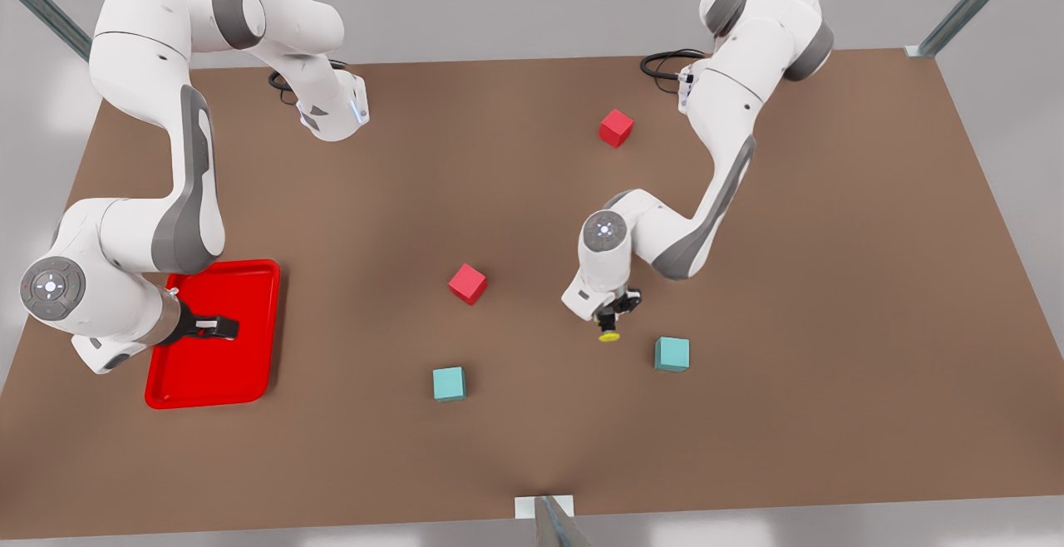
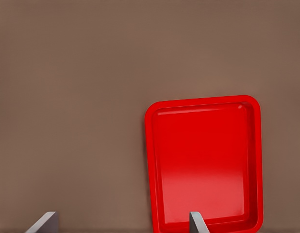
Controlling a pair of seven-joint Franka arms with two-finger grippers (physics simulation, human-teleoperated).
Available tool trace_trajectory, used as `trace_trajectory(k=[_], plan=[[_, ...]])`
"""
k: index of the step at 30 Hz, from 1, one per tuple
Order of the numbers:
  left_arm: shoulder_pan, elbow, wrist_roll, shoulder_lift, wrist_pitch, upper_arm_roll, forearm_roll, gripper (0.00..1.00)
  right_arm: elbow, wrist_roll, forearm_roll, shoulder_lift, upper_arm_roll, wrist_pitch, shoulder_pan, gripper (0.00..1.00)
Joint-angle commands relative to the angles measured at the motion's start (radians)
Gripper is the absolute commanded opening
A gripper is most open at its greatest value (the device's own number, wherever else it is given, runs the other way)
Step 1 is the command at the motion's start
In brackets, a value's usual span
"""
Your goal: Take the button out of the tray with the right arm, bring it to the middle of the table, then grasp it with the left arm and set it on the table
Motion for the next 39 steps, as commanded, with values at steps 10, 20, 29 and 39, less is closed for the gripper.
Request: trace_trajectory(k=[10,20,29,39], plan=[[-0.178,0.015,-1.090,-0.004,-0.012,0.126,0.342,0.35,0.001,-0.003,0.001,0.005,0.000,0.001,-0.001,1.00],[-0.316,0.066,-1.682,0.183,0.091,0.313,0.615,0.35,-0.001,-0.003,0.001,0.003,0.000,-0.001,0.000,1.00],[-0.308,-0.017,-1.882,0.162,0.099,0.315,0.948,0.35,0.001,-0.003,-0.001,0.003,0.000,-0.001,-0.001,1.00],[-0.360,-0.055,-1.892,0.168,-0.041,0.310,0.913,0.35,0.001,-0.003,0.001,0.003,0.000,-0.001,-0.001,1.00]])
